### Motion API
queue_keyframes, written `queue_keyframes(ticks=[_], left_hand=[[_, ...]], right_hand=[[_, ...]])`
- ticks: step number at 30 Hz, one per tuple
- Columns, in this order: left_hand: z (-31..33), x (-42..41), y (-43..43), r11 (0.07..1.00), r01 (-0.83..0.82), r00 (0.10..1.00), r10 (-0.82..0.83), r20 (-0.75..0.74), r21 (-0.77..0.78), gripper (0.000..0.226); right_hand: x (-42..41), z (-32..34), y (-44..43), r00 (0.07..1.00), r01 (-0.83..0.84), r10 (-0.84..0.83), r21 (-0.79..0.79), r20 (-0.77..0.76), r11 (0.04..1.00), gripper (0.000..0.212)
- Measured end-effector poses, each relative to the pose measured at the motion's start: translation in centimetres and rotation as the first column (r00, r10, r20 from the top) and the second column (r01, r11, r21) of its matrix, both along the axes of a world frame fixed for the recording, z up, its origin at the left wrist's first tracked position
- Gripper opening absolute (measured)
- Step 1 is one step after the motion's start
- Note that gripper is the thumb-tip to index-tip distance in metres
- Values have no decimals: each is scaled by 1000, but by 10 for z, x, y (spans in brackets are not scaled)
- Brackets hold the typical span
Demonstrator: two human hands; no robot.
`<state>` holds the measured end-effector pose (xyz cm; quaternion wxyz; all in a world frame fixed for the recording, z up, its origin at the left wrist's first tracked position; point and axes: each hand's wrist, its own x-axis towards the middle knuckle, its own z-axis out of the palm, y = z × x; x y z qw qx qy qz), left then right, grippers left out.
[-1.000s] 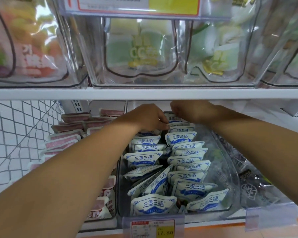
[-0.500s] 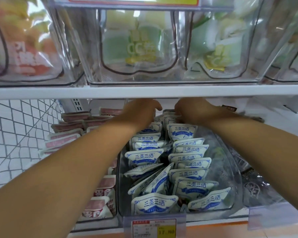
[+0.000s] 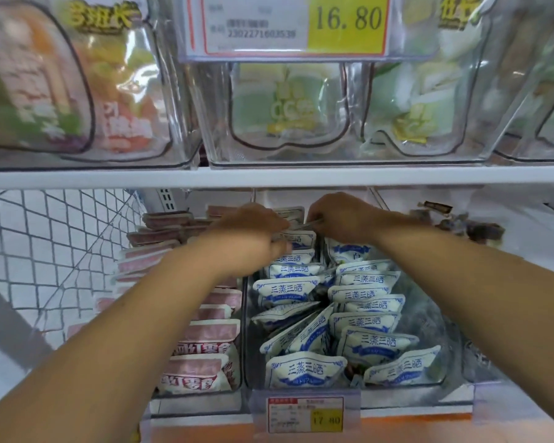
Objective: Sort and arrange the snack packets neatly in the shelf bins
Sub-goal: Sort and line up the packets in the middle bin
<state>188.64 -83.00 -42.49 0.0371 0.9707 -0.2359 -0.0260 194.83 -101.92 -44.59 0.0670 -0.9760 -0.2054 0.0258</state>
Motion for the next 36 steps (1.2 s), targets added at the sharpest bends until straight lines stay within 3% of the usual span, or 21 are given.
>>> queue_keyframes(ticks=[3,7,13,15,17,19,23,29,33,36], left_hand=[[2,3,3,994,25,999,-29,34,104,47],[3,4,4,996,45,998,-48,44,71,44],[-1,7,7,997,-22,1000,22,-9,-69,51],[-1,5,7,995,-34,999,32,-22,-96,53],[0,4,5,995,-19,1000,18,-8,-97,54],[1,3,-1,998,24,999,-22,31,-62,53],[1,3,-24,991,121,992,-118,42,-61,42],[-14,13,-57,986,147,970,-159,-186,-73,33],[-17,16,-54,991,128,948,-133,-288,-36,40],[-18,16,-52,993,111,939,-95,-331,28,47]], right_hand=[[-1,4,-9,997,71,-75,181,18,981,18],[-2,5,-10,992,120,-125,411,-14,904,14],[-4,5,1,993,100,-68,361,-101,927,12],[-7,6,0,995,95,-82,344,-52,934,10],[-11,14,-7,989,135,-147,431,-5,892,23],[-14,20,-23,978,202,-201,500,-57,842,32],[-24,28,-65,940,319,-336,505,-60,802,27],[-68,47,-82,944,299,-330,482,-21,824,20],[-72,45,-84,962,246,-268,260,53,934,20],[-71,49,-73,986,157,-163,156,25,975,11]])
